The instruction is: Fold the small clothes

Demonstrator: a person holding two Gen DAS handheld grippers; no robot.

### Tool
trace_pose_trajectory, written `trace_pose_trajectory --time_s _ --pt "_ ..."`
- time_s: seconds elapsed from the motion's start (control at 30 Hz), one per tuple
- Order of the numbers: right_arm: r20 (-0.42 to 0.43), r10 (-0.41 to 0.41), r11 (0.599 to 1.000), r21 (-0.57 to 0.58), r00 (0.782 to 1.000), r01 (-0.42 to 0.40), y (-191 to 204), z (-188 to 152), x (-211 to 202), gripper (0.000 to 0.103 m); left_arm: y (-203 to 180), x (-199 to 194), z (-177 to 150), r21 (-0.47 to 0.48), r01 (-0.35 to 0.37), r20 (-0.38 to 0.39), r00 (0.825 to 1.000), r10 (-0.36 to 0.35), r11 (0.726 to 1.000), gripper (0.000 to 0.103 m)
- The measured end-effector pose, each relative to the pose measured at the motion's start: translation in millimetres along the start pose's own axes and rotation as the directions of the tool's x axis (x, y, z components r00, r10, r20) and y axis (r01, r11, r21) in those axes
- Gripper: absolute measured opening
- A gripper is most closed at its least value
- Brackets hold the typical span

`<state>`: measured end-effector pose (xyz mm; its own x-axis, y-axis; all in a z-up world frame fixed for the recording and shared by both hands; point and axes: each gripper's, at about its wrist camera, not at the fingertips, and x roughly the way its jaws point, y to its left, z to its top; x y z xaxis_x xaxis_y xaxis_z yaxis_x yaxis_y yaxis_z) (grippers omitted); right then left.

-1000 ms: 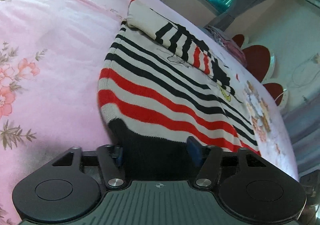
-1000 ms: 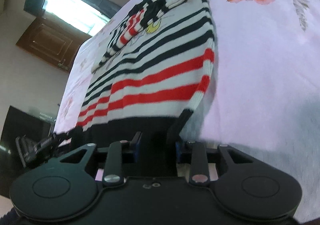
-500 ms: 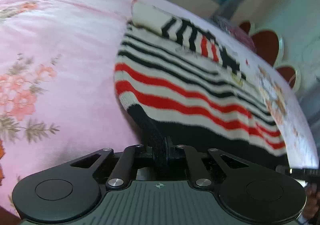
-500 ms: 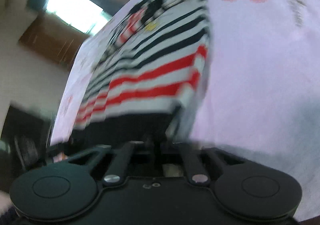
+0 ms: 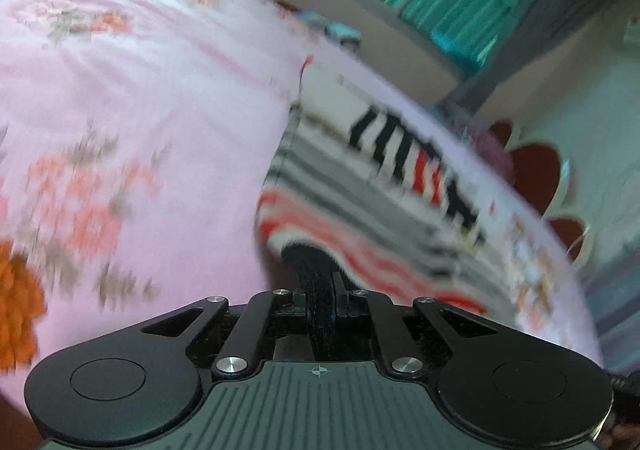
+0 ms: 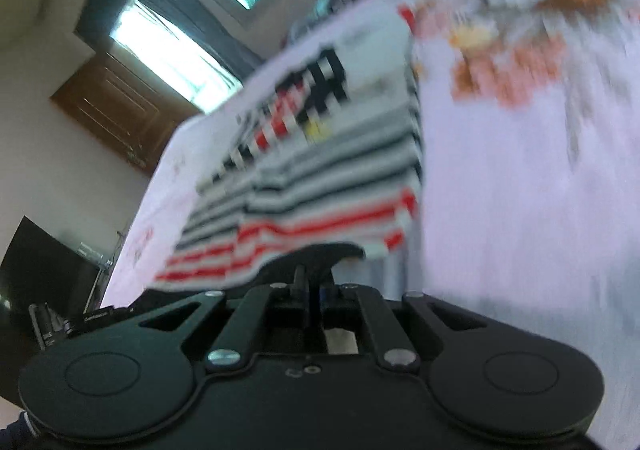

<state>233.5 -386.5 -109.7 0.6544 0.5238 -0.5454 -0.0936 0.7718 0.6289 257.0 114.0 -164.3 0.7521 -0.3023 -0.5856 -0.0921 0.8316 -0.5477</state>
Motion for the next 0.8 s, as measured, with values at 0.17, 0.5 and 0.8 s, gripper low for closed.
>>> trace_pose_trajectory --time_s 0.17,0.5,0.8 --pt "0.111 0.007 1.0 -0.012 0.994 -0.006 15.8 61.6 13.9 0.005 -31.7 16.0 60.0 0.051 0.077 0.091 0.992 -0.082 0.996 0.007" --pt "0.152 -0.068 0.988 0.15 0.986 0.045 0.9 186.8 101.0 0.005 -82.3 120.3 173.3 0.106 0.055 0.051 0.997 -0.061 0.993 0.007" --pt "0.062 -0.152 0.962 0.239 0.986 0.133 -34.4 238.2 192.0 0.005 -75.7 232.1 226.9 0.099 -0.005 -0.086 0.996 0.014 0.995 0.007"
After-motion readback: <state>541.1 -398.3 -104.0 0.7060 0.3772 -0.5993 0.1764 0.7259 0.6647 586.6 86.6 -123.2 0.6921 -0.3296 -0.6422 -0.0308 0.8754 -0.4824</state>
